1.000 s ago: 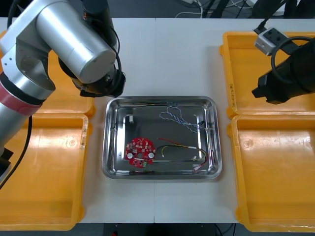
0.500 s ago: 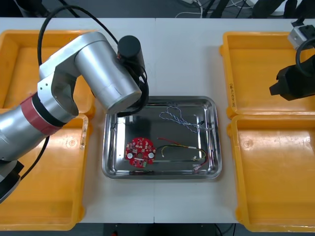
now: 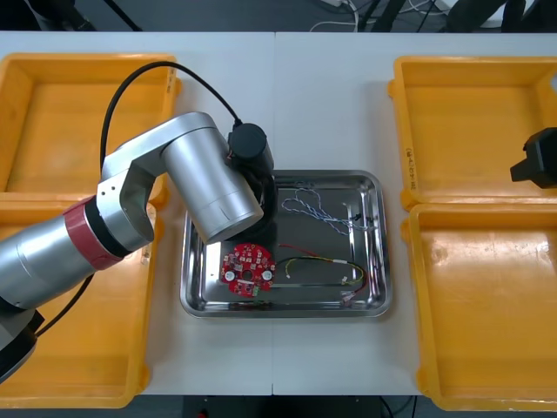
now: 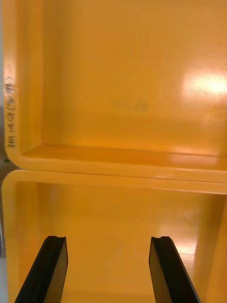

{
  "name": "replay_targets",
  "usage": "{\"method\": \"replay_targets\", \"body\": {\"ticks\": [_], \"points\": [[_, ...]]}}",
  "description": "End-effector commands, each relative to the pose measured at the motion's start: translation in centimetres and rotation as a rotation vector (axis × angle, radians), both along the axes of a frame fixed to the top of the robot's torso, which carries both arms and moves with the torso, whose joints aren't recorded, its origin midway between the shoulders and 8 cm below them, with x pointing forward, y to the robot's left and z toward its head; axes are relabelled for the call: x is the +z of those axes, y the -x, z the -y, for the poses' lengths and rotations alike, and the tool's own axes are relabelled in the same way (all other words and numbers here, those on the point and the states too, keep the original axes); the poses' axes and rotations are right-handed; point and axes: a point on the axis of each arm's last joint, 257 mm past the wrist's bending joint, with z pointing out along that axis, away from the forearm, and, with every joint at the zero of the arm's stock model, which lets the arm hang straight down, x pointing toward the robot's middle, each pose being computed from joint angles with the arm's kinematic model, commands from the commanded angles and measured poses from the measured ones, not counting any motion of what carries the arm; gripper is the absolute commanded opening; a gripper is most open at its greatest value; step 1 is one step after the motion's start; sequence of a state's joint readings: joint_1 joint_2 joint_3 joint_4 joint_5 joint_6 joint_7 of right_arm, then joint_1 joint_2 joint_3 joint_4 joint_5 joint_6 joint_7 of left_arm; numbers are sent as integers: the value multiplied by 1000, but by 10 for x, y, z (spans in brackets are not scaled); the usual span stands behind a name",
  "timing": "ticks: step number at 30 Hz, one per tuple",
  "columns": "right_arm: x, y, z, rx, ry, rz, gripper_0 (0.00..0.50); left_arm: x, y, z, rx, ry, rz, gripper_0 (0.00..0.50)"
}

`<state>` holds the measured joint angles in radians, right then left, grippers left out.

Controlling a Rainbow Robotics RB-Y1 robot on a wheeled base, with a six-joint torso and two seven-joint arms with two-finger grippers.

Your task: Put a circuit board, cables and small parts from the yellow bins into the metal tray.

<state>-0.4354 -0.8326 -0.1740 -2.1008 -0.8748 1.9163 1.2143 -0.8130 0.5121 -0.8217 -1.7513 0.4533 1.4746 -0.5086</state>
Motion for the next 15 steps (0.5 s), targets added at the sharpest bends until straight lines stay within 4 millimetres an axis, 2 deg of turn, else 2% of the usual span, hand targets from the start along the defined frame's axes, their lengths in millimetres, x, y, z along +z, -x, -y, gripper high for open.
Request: {"method": "replay_targets", "body": {"ticks": [1, 5, 15], "points": [[6, 5, 40, -120, -9, -6, 500, -9, -1, 20, 12, 51, 5, 0], [5, 4, 52, -167, -39, -17, 500, -12, 0, 21, 9, 44, 6, 1], [-2, 7, 67, -216, -61, -48, 500, -17, 4, 21, 11, 42, -5, 5]]}}
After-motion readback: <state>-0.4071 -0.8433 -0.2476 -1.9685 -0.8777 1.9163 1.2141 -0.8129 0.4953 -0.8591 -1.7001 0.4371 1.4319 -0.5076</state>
